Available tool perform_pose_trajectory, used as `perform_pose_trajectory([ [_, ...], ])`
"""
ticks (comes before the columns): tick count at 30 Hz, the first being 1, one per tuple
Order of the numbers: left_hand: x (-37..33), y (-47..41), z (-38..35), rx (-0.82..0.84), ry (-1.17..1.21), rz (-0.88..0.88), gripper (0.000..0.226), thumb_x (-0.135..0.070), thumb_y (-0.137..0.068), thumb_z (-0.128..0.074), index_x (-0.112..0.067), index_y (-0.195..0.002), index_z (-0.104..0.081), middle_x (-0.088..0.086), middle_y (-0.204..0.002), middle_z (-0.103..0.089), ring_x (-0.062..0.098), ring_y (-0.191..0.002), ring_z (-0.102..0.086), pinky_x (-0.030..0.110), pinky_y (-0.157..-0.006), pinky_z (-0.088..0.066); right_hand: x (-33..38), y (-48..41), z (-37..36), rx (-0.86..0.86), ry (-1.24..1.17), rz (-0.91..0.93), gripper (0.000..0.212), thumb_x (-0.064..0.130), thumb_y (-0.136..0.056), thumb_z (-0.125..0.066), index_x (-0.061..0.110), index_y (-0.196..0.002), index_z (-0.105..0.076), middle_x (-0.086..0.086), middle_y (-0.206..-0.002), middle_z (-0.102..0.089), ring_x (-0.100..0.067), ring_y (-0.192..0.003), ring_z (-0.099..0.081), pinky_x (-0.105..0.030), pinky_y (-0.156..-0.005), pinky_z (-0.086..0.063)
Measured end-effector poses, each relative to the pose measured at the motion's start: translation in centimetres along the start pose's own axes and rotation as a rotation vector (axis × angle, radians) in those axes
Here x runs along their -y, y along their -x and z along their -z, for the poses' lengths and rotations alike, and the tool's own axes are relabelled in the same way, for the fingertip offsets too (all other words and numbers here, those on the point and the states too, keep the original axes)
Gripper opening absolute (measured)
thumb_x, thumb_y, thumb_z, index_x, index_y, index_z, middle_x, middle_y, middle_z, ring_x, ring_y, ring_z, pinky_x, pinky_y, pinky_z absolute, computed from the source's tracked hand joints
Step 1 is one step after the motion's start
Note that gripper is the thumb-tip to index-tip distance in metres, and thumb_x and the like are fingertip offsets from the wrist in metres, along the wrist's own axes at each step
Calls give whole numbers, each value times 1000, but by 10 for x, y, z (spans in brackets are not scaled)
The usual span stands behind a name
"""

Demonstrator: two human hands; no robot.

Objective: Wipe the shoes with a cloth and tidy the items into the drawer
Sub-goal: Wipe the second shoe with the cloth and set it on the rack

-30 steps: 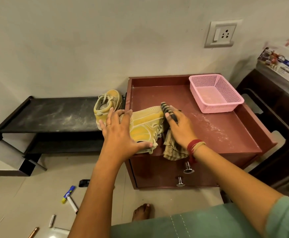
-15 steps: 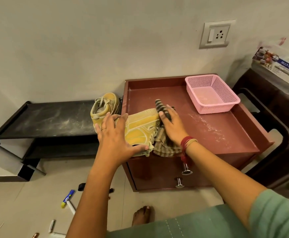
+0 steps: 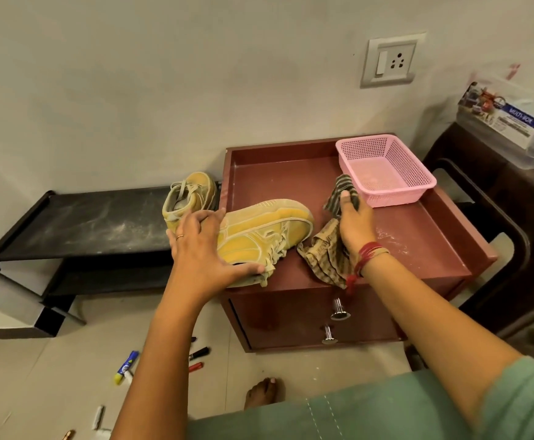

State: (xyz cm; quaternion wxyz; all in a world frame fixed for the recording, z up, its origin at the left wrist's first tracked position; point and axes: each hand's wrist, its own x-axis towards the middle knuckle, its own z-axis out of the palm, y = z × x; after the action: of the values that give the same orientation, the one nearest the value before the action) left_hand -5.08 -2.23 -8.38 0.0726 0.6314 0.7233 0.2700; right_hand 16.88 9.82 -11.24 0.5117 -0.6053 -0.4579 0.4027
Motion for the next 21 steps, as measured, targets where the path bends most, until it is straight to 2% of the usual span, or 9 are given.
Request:
perform_pose_trajectory([
  [2,1,-1,0,-3,16,14,123,-87,-37,-56,-27,-143,-38,-3,-133,-32,20,-138,-19,59,-116,-7,1,11,-7,74,83,73,35,32,-99,-39,8,-118,-55,1,-96,-57,-16,-88,-51,-19,-76,-43],
  [3,1,-1,0,-5,20,18,123,-86,-37,-57,-28,-143,-38,-3,-133,-32,20,-136,-21,59,-115,-12,-2,18,-14,163,147,149,38,36,-99,-38,11,-124,-53,1,-104,-60,-17,-97,-53,-23,-85,-44],
  [6,3,-1,0,0,29,19,120,-86,-38,-60,-30,-142,-38,-4,-131,-32,18,-131,-23,58,-112,-21,-15,31,-34,441,359,391,44,39,-98,-37,24,-140,-39,3,-147,-36,-15,-135,-27,-34,-110,-17],
  [7,2,0,0,3,31,17,119,-85,-39,-61,-30,-142,-38,-7,-129,-31,16,-129,-23,59,-111,-23,-19,28,-37,427,339,365,44,39,-98,-36,23,-139,-40,1,-149,-33,-16,-138,-24,-35,-112,-14],
  [10,5,2,1,24,43,-8,117,-84,-41,-64,-32,-142,-37,-16,-121,-25,10,-126,-21,61,-110,-25,-25,18,-35,299,150,117,40,37,-98,-38,12,-128,-50,-13,-134,-49,-29,-127,-43,-45,-108,-33],
  [13,10,0,4,38,65,-27,113,-84,-44,-64,-35,-142,-35,-21,-118,-22,-2,-118,-18,59,-109,-27,-24,25,-31,353,275,296,44,37,-98,-38,20,-137,-43,-5,-148,-35,-19,-136,-29,-38,-114,-21],
  [16,11,-1,5,53,78,-39,111,-83,-45,-64,-36,-141,-35,-22,-118,-22,-9,-113,-13,60,-110,-26,-23,23,-20,412,222,301,39,32,-98,-41,14,-132,-49,-7,-139,-46,-19,-129,-39,-37,-110,-30],
  [18,11,-1,5,46,82,-49,110,-82,-45,-65,-35,-140,-36,-21,-119,-23,-7,-116,-12,61,-110,-25,-21,13,-10,373,181,155,31,29,-99,-41,10,-114,-58,-11,-111,-60,-24,-106,-55,-32,-89,-43],
  [21,12,1,3,22,102,-49,110,-80,-45,-66,-36,-140,-35,-16,-122,-24,-2,-119,-14,48,-112,-26,-11,6,-7,177,156,85,28,28,-99,-40,7,-103,-59,-14,-107,-60,-23,-97,-55,-26,-78,-37],
])
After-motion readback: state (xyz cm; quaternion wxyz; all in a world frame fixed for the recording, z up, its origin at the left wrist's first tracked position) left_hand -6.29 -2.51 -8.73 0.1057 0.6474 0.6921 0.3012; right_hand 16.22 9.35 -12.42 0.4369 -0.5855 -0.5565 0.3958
